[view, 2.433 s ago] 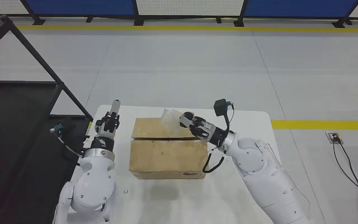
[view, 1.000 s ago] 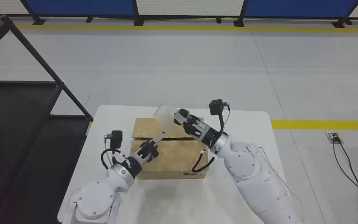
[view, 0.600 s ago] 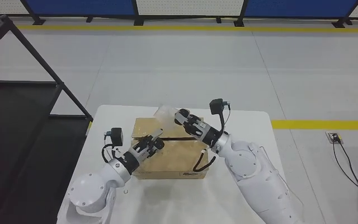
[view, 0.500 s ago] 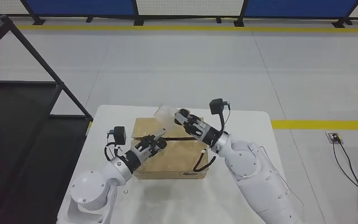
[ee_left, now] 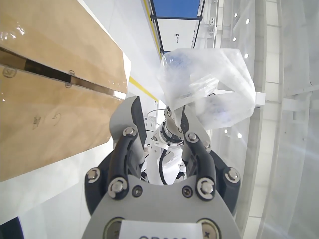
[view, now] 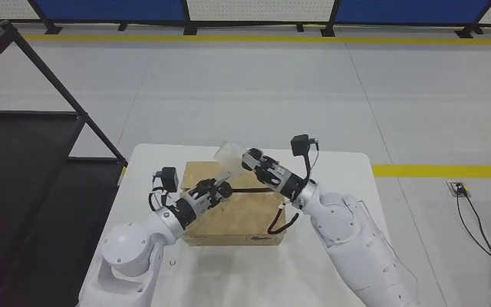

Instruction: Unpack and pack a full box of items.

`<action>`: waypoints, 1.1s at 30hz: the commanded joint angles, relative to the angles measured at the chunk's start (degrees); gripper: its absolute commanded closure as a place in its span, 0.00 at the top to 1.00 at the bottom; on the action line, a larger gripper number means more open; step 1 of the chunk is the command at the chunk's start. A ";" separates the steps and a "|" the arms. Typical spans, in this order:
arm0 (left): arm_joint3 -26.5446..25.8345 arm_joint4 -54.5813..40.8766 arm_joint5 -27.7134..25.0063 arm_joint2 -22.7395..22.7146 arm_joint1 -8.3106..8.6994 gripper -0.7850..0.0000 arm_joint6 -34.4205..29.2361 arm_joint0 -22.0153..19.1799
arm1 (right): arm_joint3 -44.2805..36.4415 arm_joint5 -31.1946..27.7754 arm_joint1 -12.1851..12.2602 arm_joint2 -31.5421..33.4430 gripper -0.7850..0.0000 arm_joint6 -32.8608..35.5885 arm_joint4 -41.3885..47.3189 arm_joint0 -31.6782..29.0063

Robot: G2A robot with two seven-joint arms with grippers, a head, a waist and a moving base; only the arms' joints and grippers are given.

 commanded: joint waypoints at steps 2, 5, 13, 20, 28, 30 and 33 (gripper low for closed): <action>0.38 -0.37 -0.31 0.34 0.16 0.44 -0.05 -0.38 | -0.16 0.06 0.06 0.30 0.00 0.22 -0.01 -0.05; 0.44 -1.03 -0.98 0.39 0.29 0.44 0.09 -0.42 | -0.31 -0.02 0.12 0.54 0.00 0.76 0.05 0.00; 0.58 -2.28 -2.26 0.42 0.69 0.13 0.62 -0.01 | -0.42 -0.15 0.30 0.90 0.00 2.96 0.09 0.36; 1.36 -3.77 -3.16 -0.06 1.07 0.00 0.61 -0.49 | -0.35 -1.23 0.58 1.14 0.00 5.31 0.29 0.07; 1.69 -4.30 -3.63 0.67 1.38 0.00 1.57 -0.71 | -1.55 -0.10 0.67 1.32 0.00 4.04 -0.50 -0.83; 1.59 -4.28 -3.65 0.82 1.46 0.00 1.69 -0.56 | -1.74 0.23 0.63 1.26 0.00 3.36 -0.59 -1.01; 1.37 -4.30 -3.76 0.98 1.63 0.00 1.87 -0.19 | -2.09 0.77 0.56 1.10 0.00 2.30 -1.04 -1.13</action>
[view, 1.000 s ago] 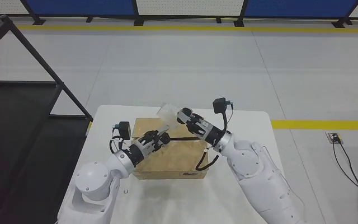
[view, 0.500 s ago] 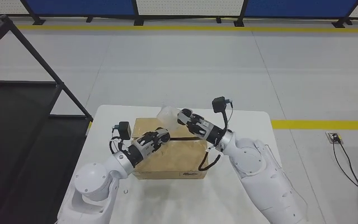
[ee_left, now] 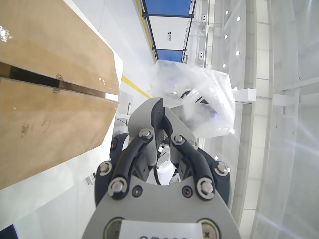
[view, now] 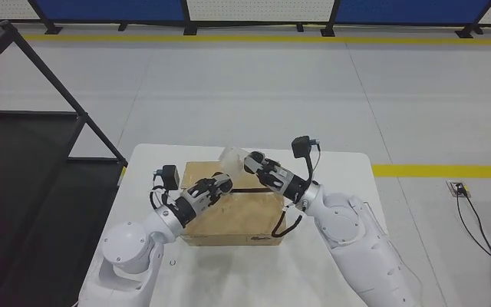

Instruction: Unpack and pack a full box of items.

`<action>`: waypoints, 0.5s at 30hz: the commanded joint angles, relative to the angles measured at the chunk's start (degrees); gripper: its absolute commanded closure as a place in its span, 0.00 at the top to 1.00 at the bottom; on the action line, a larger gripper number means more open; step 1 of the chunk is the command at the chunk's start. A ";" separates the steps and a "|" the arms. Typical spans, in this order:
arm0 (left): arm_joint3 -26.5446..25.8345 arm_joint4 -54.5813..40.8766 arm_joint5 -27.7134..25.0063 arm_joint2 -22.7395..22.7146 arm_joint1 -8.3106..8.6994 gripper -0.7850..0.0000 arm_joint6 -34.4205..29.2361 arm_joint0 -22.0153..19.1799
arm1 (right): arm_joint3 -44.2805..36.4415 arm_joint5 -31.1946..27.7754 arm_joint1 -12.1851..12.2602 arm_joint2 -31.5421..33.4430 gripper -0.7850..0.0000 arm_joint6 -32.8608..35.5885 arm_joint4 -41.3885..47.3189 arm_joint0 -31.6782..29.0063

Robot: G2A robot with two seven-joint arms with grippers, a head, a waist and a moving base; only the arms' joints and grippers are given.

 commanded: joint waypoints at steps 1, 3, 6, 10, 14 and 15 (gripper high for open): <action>-0.21 0.03 -0.12 0.22 0.11 0.00 -0.04 0.38 | -0.13 0.48 -0.07 -0.09 0.00 -0.79 -0.28 0.08; -0.50 0.00 -0.16 0.43 0.20 0.00 0.16 0.80 | -0.11 1.21 -0.23 -0.48 0.00 -1.82 -0.59 0.25; -0.62 -0.51 -0.20 0.58 0.29 0.00 0.61 1.00 | -0.15 1.68 -0.42 -0.91 0.00 -3.44 -0.93 0.12; -0.79 -0.99 -0.18 0.55 0.43 0.00 1.39 1.38 | -0.28 2.12 -0.60 -1.35 0.00 -4.72 -1.50 -0.10; -0.92 -1.45 -0.30 -0.11 0.66 0.00 1.92 2.04 | -0.44 2.66 -0.73 -1.41 0.00 -5.89 -1.88 -0.20; -0.99 -1.62 -0.38 -0.35 0.72 0.00 1.97 2.28 | -0.49 2.75 -0.76 -1.38 0.00 -6.11 -1.89 -0.17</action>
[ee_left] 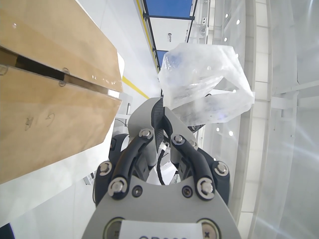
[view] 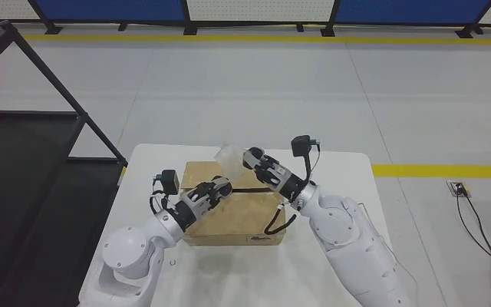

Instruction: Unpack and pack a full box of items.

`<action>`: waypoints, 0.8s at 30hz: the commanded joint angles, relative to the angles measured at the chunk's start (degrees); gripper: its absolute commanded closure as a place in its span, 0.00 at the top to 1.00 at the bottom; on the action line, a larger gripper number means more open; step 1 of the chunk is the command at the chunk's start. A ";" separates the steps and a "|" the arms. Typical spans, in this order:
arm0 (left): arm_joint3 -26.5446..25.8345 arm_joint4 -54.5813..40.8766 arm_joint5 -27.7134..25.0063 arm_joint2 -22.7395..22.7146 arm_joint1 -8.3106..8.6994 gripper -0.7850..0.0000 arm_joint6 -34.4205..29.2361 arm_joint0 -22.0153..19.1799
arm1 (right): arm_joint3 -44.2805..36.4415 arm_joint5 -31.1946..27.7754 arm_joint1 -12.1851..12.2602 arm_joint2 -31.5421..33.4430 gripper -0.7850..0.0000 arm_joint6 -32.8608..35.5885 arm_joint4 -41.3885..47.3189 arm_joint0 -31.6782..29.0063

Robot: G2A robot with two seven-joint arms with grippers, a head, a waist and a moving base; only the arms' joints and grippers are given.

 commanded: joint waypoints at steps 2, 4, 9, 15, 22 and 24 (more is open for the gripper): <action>-0.12 -0.37 -0.17 -0.76 0.23 0.00 -0.02 0.79 | -0.06 0.03 -0.07 0.11 0.00 -0.69 -0.05 0.03; -0.20 -0.60 -0.21 -1.19 0.37 0.00 -0.08 1.26 | 0.00 0.02 -0.11 0.13 0.00 -0.87 -0.09 0.05; -0.25 -0.92 -0.34 -2.18 0.73 0.00 -0.09 2.07 | -0.07 0.42 -0.24 0.22 0.00 -2.25 -0.92 0.05; -0.54 -1.45 -0.24 -3.42 1.14 0.00 -0.10 2.57 | -0.37 1.16 -0.32 0.45 0.00 -3.09 -1.83 -0.07; -0.95 -3.09 -1.50 -4.50 1.45 0.00 0.66 2.83 | -0.26 0.77 -0.45 0.14 0.00 -2.59 -2.23 0.02; -1.37 -3.21 -2.81 -4.40 1.53 0.00 0.42 2.87 | 0.07 0.79 -0.53 -0.13 0.00 -2.15 -2.34 0.31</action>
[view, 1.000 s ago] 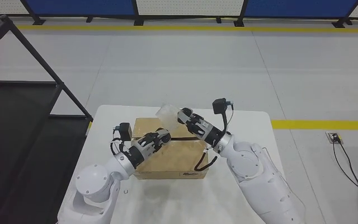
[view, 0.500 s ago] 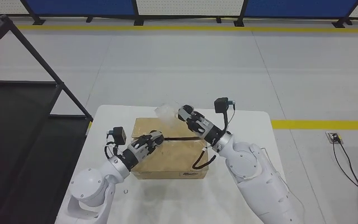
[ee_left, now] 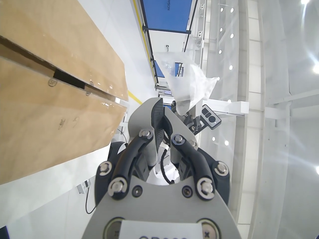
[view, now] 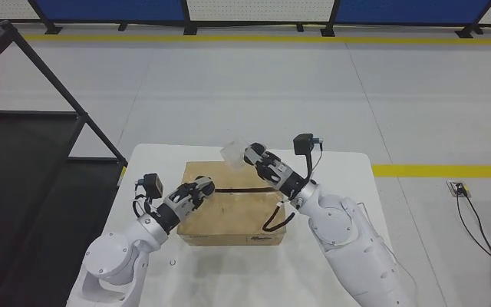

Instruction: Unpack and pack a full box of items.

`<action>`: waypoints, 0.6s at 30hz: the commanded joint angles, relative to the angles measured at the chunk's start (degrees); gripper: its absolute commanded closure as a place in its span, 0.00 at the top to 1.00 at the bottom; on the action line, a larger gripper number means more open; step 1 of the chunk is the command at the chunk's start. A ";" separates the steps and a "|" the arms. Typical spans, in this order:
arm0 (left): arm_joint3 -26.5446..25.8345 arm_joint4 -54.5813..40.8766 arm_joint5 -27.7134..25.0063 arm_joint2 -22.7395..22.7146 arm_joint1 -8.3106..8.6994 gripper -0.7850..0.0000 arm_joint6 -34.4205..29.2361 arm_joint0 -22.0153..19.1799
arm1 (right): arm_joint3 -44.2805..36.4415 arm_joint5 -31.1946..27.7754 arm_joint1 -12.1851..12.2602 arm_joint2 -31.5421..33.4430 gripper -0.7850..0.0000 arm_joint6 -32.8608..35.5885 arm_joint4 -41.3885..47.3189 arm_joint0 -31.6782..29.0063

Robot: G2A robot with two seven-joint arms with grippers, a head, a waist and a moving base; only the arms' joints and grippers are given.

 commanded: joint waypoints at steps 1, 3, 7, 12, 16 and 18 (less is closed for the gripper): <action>-0.58 0.88 -1.68 0.16 0.12 0.00 0.15 0.06 | 0.35 -0.11 -0.08 -0.28 0.00 0.52 0.07 0.33; -1.41 3.61 -3.05 0.67 0.26 0.00 1.25 0.27 | 0.83 -0.77 -0.12 -0.36 0.00 1.29 0.67 0.68; -3.51 10.38 -5.41 1.73 0.50 0.08 5.22 0.78 | 1.40 -1.63 -0.19 -0.33 0.00 1.68 1.40 0.93; -4.78 12.88 -8.96 2.03 0.65 0.00 7.09 1.86 | 1.88 -5.05 -0.04 0.36 0.00 3.83 4.38 0.78; -4.32 10.97 -9.95 1.19 0.77 0.16 6.23 1.98 | 2.12 -7.87 0.17 0.94 0.00 6.34 7.13 0.60; -3.81 9.04 -10.23 0.82 0.85 0.26 4.56 1.76 | 2.12 -8.13 0.27 1.31 0.00 6.83 7.52 0.57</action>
